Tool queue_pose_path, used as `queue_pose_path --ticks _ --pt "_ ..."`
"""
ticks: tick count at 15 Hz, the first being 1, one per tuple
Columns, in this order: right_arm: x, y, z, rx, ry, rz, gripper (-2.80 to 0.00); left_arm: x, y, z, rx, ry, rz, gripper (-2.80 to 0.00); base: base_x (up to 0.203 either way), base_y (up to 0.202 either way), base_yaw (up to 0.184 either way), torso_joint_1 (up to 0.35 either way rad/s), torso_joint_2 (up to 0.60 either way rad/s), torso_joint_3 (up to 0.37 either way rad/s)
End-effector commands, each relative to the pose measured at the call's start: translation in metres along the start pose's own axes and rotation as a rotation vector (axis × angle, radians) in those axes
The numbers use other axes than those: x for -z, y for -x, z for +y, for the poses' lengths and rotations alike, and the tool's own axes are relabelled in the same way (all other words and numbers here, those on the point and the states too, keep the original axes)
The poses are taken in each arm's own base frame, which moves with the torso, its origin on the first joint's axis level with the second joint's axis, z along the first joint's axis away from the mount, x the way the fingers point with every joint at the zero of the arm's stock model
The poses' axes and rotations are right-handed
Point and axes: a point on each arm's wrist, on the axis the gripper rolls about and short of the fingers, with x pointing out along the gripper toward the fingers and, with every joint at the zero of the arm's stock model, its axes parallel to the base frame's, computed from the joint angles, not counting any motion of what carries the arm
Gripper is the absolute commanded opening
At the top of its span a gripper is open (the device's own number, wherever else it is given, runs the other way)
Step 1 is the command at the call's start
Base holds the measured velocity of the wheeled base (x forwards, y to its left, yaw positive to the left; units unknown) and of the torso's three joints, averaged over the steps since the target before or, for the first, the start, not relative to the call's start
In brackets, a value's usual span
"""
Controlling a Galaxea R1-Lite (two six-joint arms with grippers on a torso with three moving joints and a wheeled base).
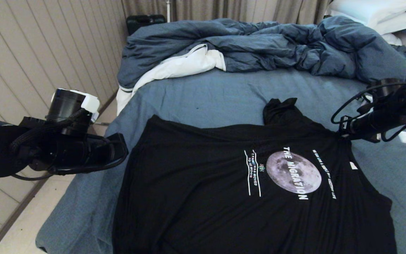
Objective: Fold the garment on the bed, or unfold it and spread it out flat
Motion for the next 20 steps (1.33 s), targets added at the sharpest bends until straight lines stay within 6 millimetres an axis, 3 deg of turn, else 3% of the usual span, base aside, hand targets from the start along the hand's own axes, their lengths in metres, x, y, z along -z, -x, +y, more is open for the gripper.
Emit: queue_pose_path --ticks 1,5,10,13,15,18,19,20 --pt "0.000 0.006 0.001 -0.004 0.001 0.000 0.00 0.000 0.000 0.000 -0.001 0.004 -0.001 -2.80 0.000 0.000 0.000 0.000 0.00 0.000" --pt "0.000 0.029 0.003 -0.003 0.001 0.016 0.00 -0.001 0.002 0.000 0.003 0.005 -0.006 -2.80 0.000 0.000 0.000 0.000 0.00 0.000" --pt "-0.006 0.098 0.012 -0.065 0.005 -0.087 0.00 -0.006 0.013 0.000 0.008 0.010 -0.046 -2.80 0.000 0.000 0.000 0.000 0.00 0.000" --pt "0.011 0.154 0.017 -0.110 0.021 -0.131 0.00 -0.014 0.053 0.002 0.054 -0.017 -0.135 -2.80 0.000 0.000 0.000 0.000 0.00 0.000" --pt "0.032 0.198 0.013 -0.132 0.053 -0.167 0.00 -0.009 0.099 0.011 0.090 -0.061 -0.203 -2.80 0.000 0.000 0.000 0.000 0.00 0.000" --pt "0.080 0.228 0.001 -0.136 0.106 -0.136 0.00 0.014 0.150 0.033 0.061 -0.099 -0.236 -2.80 0.000 0.000 0.000 0.000 0.00 0.000" --pt "0.096 0.233 -0.001 -0.135 0.119 -0.120 -2.80 0.023 0.161 0.042 0.028 -0.105 -0.237 -2.80 0.000 0.000 0.000 0.000 0.00 0.000" --pt "0.111 0.238 -0.003 -0.135 0.128 -0.111 -2.80 0.031 0.174 0.049 0.016 -0.109 -0.251 -2.80 0.000 0.000 0.000 0.000 0.00 0.000"
